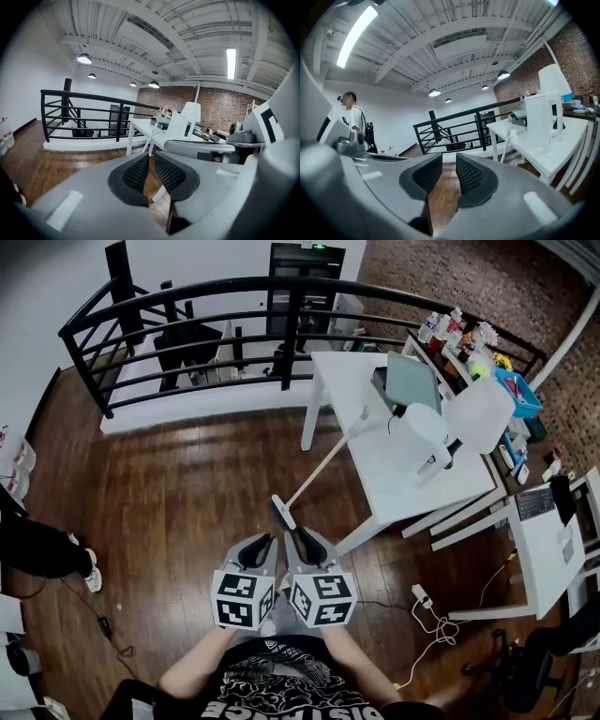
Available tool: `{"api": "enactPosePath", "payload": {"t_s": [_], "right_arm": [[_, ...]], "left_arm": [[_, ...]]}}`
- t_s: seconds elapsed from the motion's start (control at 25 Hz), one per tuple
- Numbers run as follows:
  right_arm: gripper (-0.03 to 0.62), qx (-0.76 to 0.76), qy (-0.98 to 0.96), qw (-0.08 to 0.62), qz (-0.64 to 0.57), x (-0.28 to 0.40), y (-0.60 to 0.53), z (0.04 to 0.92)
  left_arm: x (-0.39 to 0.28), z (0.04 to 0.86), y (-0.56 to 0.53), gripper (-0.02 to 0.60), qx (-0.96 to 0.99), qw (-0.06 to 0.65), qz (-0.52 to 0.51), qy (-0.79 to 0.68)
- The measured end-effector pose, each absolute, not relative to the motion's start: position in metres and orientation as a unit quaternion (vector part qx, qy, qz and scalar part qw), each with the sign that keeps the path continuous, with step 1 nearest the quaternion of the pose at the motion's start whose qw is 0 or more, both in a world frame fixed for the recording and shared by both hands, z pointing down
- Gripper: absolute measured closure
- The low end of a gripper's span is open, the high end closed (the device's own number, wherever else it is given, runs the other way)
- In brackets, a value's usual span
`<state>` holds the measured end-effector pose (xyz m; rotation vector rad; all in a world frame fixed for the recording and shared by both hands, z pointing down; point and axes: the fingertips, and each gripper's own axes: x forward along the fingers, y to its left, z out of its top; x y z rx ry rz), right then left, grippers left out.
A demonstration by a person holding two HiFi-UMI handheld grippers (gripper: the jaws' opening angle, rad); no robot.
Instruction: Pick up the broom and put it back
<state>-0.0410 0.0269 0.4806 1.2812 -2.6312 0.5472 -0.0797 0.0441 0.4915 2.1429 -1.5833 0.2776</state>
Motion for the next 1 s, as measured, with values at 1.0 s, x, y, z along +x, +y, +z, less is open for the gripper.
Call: {"api": "enactPosePath", "payload": {"t_s": [1.0], "right_arm": [[0.508,0.555,-0.803,0.056,0.207,0.018,-0.210,0.499]], "left_arm": [[-0.030,0.500,-0.191,0.545,0.839,0.224,0.139,-0.477]]}}
